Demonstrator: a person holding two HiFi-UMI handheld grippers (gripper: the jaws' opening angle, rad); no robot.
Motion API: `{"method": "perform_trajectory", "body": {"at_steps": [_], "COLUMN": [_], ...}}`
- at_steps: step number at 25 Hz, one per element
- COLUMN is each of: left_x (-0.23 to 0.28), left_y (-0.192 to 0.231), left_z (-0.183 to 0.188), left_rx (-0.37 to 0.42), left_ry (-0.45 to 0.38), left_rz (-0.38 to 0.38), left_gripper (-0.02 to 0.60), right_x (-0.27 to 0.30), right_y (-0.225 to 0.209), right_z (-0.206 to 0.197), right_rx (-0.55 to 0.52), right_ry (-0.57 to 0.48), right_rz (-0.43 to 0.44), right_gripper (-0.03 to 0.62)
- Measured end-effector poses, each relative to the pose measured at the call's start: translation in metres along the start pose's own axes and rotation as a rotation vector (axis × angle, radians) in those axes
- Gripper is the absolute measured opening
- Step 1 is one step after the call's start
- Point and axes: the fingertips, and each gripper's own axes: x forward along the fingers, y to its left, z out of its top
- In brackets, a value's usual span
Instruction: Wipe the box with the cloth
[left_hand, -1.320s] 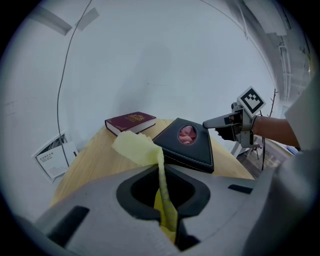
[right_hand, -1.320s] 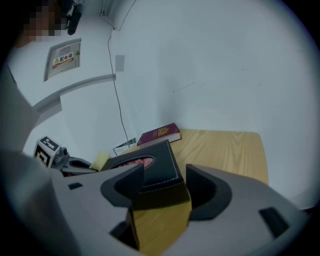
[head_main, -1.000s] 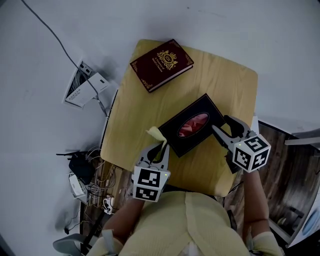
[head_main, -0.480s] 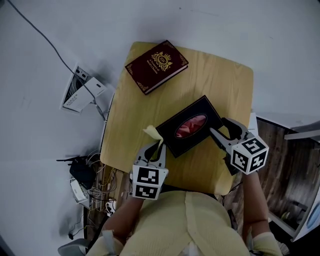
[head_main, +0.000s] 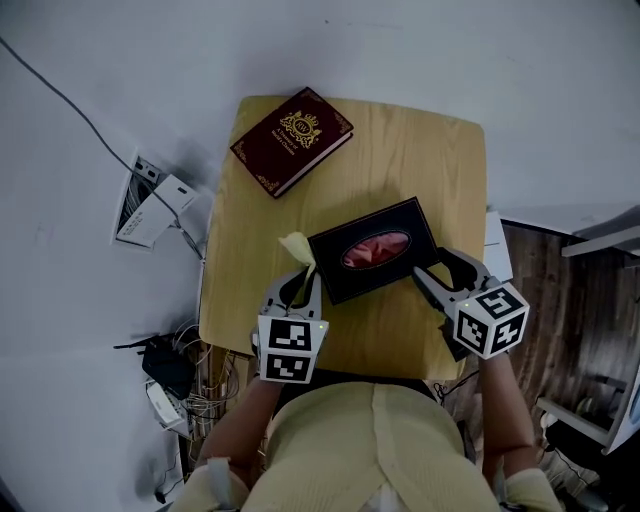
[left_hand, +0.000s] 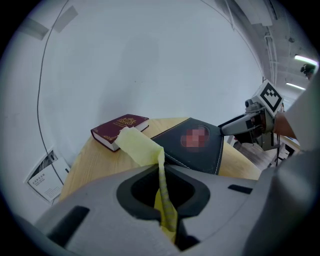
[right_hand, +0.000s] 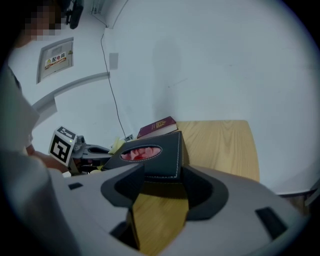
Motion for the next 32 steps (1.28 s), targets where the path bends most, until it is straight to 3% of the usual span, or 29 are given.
{"method": "perform_trajectory", "body": {"at_steps": [16, 27, 32], "left_x": [0.032, 0.041, 0.043], "left_y": [0.014, 0.016, 0.016], "left_z": [0.032, 0.039, 0.041], "left_rx": [0.111, 0.131, 0.136], "left_ry": [-0.032, -0.044, -0.05], "left_rz": [-0.035, -0.068, -0.082], "left_gripper": [0.029, 0.029, 0.029], "right_x": [-0.018, -0.023, -0.024], "right_y": [0.011, 0.018, 0.02], "right_z": [-0.022, -0.03, -0.033], "right_rx": [0.085, 0.159, 0.18], "right_ry": [-0.041, -0.094, -0.102], "right_rz": [-0.122, -0.194, -0.187], "right_gripper": [0.241, 0.241, 0.241]}}
